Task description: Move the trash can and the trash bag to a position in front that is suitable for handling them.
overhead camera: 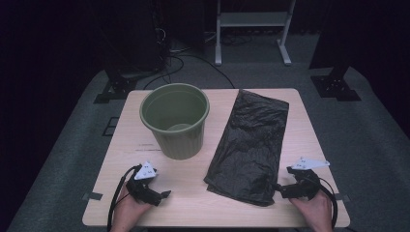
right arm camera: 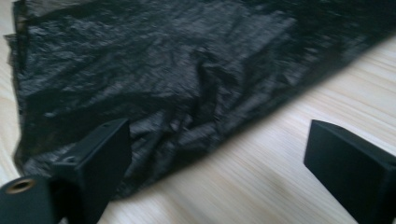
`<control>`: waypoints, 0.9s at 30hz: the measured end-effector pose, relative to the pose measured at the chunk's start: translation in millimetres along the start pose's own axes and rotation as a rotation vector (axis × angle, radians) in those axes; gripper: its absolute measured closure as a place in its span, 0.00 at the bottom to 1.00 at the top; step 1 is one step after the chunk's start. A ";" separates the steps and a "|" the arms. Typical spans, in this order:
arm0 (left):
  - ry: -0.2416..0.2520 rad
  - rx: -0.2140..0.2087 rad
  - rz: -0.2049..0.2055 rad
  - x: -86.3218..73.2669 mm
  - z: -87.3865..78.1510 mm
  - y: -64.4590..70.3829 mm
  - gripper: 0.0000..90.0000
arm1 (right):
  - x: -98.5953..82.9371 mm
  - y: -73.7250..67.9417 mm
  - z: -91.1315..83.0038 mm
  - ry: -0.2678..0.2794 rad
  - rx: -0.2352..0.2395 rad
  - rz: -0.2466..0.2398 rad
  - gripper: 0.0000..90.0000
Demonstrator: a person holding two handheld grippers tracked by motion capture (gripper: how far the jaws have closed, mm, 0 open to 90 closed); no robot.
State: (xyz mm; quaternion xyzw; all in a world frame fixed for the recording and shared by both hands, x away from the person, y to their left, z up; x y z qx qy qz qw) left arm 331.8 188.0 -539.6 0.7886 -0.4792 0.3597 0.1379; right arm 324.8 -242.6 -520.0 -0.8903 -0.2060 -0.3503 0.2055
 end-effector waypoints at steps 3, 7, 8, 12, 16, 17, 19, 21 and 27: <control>0.000 0.000 0.000 0.0 0.0 0.0 0.00 | 2.1 -7.2 5.1 -0.007 0.015 -0.007 0.10; 0.000 0.000 0.000 0.0 0.0 0.0 0.00 | 1.0 -9.3 10.6 -0.021 0.015 -0.012 0.14; 0.000 0.000 0.000 0.0 0.0 0.0 0.00 | 0.3 -10.2 12.4 -0.026 0.016 -0.018 0.14; 0.000 0.000 0.000 0.0 0.0 0.0 0.00 | -2.7 -12.5 19.0 -0.055 -0.004 -0.035 0.17; 0.000 0.000 0.000 0.0 0.0 0.0 0.00 | -4.2 -11.9 20.9 -0.064 -0.048 -0.073 0.40; 0.000 0.000 0.000 0.0 0.0 0.0 0.00 | -4.2 -11.1 20.1 -0.061 -0.058 -0.078 0.46; 0.000 0.000 0.000 0.0 0.0 0.0 0.00 | -4.3 -10.9 19.2 -0.059 -0.063 -0.085 0.53; 0.000 0.000 0.000 0.0 0.0 0.0 0.00 | -4.8 -11.9 17.0 -0.056 -0.051 -0.089 0.74; 0.000 0.000 0.000 0.0 0.0 0.0 0.00 | -6.1 -10.7 14.7 -0.063 -0.031 -0.095 0.97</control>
Point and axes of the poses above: each handheld gripper's, and its own axes: z roughly forward along the jaws, x roughly out of its top, y roughly to its right, the point moved 8 cm from there along z, roughly forward along the jaws, and after that the axes turned 9 degrees about z, right-handed, at the moved point
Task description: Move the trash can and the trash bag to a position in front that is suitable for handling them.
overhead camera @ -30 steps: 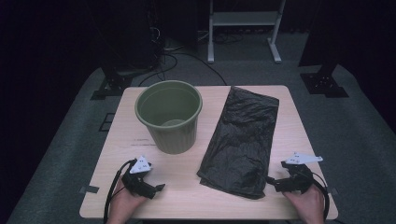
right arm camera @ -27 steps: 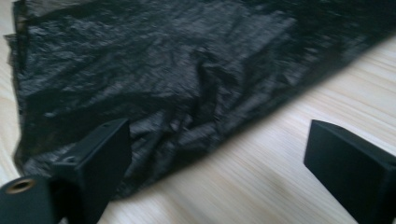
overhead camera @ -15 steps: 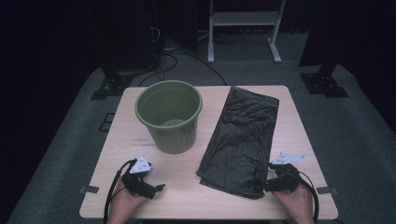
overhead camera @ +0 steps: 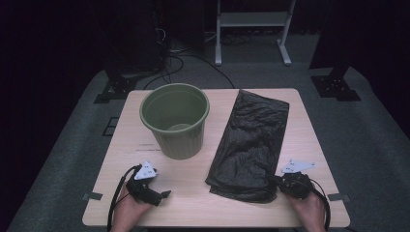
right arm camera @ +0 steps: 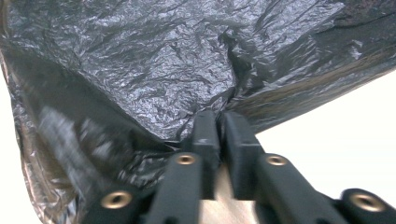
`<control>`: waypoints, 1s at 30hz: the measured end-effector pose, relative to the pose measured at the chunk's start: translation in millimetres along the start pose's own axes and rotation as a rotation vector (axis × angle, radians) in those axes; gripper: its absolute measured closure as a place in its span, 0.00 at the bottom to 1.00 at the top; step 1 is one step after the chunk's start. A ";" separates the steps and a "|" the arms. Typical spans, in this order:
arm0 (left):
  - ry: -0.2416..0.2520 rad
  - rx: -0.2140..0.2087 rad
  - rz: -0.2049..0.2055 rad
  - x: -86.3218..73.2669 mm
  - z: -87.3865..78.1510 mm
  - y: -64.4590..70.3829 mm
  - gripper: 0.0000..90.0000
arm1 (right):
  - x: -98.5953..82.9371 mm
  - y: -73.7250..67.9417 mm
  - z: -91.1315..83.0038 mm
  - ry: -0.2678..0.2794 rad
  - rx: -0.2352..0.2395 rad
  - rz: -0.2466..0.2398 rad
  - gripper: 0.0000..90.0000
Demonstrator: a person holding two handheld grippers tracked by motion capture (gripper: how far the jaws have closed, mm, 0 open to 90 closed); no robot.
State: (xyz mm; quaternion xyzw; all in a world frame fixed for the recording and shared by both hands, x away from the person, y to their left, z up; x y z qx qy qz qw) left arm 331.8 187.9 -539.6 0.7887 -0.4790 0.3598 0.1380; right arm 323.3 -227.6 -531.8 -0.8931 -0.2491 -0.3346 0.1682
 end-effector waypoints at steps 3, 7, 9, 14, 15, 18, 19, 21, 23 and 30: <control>0.000 0.000 0.000 0.0 0.0 0.0 0.00 | -1.2 3.6 -1.9 -0.005 -0.002 0.012 0.98; 0.000 0.000 0.000 0.0 0.0 0.0 0.00 | -2.1 11.1 -9.1 0.007 -0.007 0.027 0.98; 0.000 0.000 0.000 0.0 0.0 0.0 0.00 | -3.1 15.3 -12.8 0.014 -0.009 0.037 0.98; 0.000 0.000 0.000 0.0 0.0 0.0 0.00 | -11.2 34.2 -25.1 0.018 -0.028 0.069 0.98; 0.000 0.000 0.000 0.0 0.0 0.0 0.00 | -11.2 34.2 -25.1 0.018 -0.028 0.069 0.98; 0.000 0.000 0.000 0.0 0.0 0.0 0.00 | -17.7 50.2 -33.8 0.023 -0.053 0.093 0.97; 0.000 0.000 0.001 0.0 0.0 0.0 0.00 | -17.7 50.2 -33.8 0.023 -0.053 0.093 0.97; 0.000 0.000 0.001 0.0 0.0 0.0 0.00 | -21.3 59.8 -37.2 0.024 -0.071 0.111 0.96; 0.000 0.000 0.001 0.0 0.0 0.0 0.00 | -25.3 72.3 -43.8 0.032 -0.098 0.142 0.90; 0.000 0.000 0.001 0.0 0.0 0.0 0.00 | -13.7 68.3 -60.9 0.099 -0.135 0.143 0.63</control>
Point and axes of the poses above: each handheld gripper's, and its own axes: z roughly forward along the jaws, x roughly out of its top, y roughly to its right, the point moved 8 cm from there along z, roughly forward along the jaws, and after that the axes turned 9 degrees about z, right-handed, at the moved point
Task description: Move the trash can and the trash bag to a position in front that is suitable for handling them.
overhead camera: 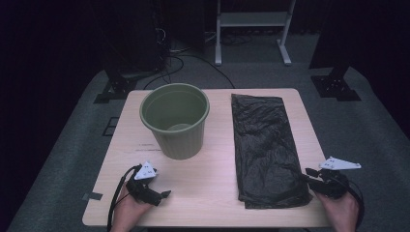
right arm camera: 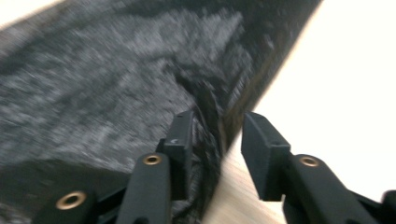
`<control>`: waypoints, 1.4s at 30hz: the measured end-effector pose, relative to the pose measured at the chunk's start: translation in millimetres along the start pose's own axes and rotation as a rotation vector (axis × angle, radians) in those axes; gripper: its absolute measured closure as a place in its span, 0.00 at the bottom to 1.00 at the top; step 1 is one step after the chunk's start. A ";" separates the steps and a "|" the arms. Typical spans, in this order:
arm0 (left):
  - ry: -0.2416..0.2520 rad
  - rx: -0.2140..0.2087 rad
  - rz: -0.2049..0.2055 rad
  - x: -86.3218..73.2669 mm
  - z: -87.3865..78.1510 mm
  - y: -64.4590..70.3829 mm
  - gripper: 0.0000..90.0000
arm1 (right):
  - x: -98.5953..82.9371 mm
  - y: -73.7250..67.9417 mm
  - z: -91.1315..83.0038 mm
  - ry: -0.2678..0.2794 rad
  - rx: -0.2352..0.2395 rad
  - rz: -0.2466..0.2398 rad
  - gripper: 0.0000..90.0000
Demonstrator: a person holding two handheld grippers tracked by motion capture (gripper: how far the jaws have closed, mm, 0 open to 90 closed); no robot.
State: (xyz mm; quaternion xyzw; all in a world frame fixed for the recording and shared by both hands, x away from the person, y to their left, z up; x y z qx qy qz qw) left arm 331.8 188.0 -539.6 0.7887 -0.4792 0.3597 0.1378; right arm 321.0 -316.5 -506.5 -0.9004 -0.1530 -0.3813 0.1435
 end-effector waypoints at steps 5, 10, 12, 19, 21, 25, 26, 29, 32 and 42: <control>0.000 0.000 0.000 0.0 0.0 0.0 0.00 | 6.8 -16.6 4.1 0.008 0.021 -0.030 0.53; 0.000 0.000 0.000 0.0 0.0 0.0 0.00 | 11.8 -46.9 22.1 -0.024 0.061 -0.081 0.43; 0.000 0.000 0.000 0.0 0.0 0.0 0.00 | 12.6 -57.1 27.8 -0.038 0.068 -0.100 0.39; 0.000 0.000 0.000 0.0 0.0 0.0 0.00 | 14.3 -85.6 47.0 -0.072 0.110 -0.152 0.35; 0.000 0.000 0.000 0.0 0.0 0.0 0.00 | 12.3 -93.2 53.9 -0.095 0.122 -0.164 0.35; 0.000 0.000 0.000 0.0 0.0 0.0 0.00 | 7.1 -102.2 65.3 -0.136 0.130 -0.186 0.35; 0.000 0.000 0.000 0.0 0.0 0.0 0.00 | 6.1 -103.4 67.2 -0.143 0.132 -0.191 0.35; 0.000 0.000 0.000 0.0 0.0 0.0 0.00 | 5.5 -105.6 68.6 -0.145 0.138 -0.191 0.37; 0.000 0.000 0.000 0.0 0.0 0.0 0.00 | 5.4 -104.7 67.9 -0.142 0.140 -0.181 0.44; 0.000 0.000 0.000 0.0 0.0 0.0 0.00 | 3.5 -99.0 61.3 -0.133 0.163 -0.177 0.99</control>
Point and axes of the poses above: each handheld gripper's, and its own axes: z roughly forward along the jaws, x roughly out of its top, y roughly to its right, the point moved 8 cm from there along z, roughly forward along the jaws, and after that the axes turned 9 degrees about z, right-handed, at the moved point
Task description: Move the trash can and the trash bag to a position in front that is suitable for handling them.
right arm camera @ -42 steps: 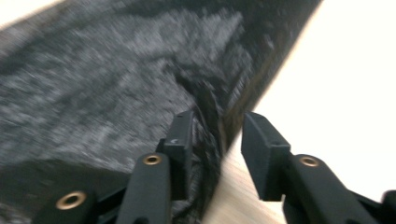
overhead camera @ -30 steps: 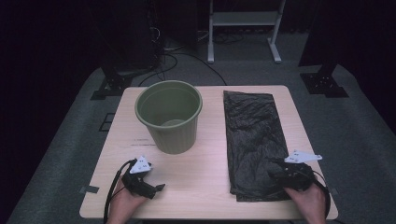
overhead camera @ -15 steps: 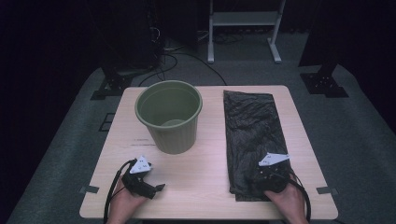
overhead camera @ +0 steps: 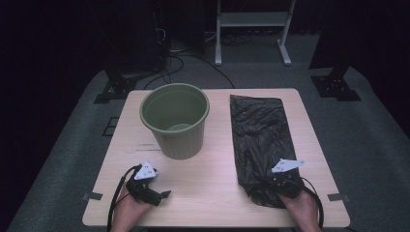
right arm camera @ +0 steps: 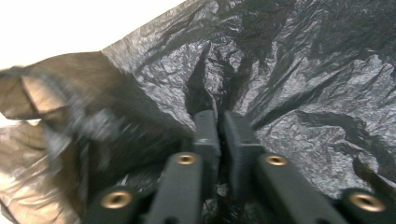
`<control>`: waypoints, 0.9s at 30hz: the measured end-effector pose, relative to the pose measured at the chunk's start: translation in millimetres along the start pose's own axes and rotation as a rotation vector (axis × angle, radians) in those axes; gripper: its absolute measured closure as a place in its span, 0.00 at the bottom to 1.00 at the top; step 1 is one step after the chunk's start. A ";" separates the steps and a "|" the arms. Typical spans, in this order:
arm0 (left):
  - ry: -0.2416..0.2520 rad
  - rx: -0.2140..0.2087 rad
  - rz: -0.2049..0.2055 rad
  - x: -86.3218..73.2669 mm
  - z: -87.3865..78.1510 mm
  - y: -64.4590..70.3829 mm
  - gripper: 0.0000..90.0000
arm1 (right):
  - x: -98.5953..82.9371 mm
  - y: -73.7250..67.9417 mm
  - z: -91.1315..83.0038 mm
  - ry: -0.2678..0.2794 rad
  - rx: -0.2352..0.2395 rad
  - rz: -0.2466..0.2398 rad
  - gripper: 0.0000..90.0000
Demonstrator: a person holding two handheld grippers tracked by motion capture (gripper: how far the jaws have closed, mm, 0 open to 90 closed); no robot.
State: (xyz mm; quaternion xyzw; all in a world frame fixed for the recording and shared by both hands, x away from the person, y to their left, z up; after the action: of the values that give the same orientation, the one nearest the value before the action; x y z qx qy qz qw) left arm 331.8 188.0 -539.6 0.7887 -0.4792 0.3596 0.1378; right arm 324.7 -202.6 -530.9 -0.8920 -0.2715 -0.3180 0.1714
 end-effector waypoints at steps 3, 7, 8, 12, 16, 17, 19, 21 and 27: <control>0.001 0.000 0.000 0.0 0.0 0.0 0.00 | -0.9 2.2 -1.8 -0.007 -0.021 -0.021 0.99; 0.000 0.000 0.000 0.0 0.0 0.0 0.00 | -6.0 9.4 -8.2 -0.017 -0.026 -0.009 0.99; 0.000 0.000 0.000 0.0 0.0 0.0 0.00 | -9.5 15.1 -12.9 -0.015 -0.027 0.004 0.99; 0.000 0.000 0.000 0.0 0.0 0.0 0.00 | -16.2 26.4 -21.7 -0.014 -0.039 0.019 0.99; 0.000 0.000 0.000 0.0 0.0 0.0 0.00 | -24.6 40.7 -34.7 -0.006 -0.044 0.036 0.99; 0.000 0.000 0.000 0.0 0.0 0.0 0.00 | -27.0 43.9 -37.7 -0.006 -0.052 0.039 0.99; 0.000 0.000 0.000 0.0 0.0 0.0 0.00 | -32.3 49.9 -42.9 -0.011 -0.059 0.047 0.99; 0.000 0.000 0.000 0.0 0.0 0.0 0.00 | -35.5 53.6 -46.1 -0.014 -0.070 0.046 0.98; 0.000 0.000 0.000 0.0 0.0 0.0 0.00 | -25.4 51.8 -62.3 0.051 -0.067 0.062 0.65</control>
State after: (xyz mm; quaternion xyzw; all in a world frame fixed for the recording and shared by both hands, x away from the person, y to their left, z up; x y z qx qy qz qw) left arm 331.8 187.9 -539.6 0.7886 -0.4792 0.3597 0.1379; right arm 309.4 -283.1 -508.5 -0.8968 -0.2287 -0.3441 0.1582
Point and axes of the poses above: each handheld gripper's, and its own axes: z roughly forward along the jaws, x roughly out of its top, y roughly to its right, the point moved 8 cm from there along z, roughly forward along the jaws, and after that the axes turned 9 degrees about z, right-handed, at the moved point
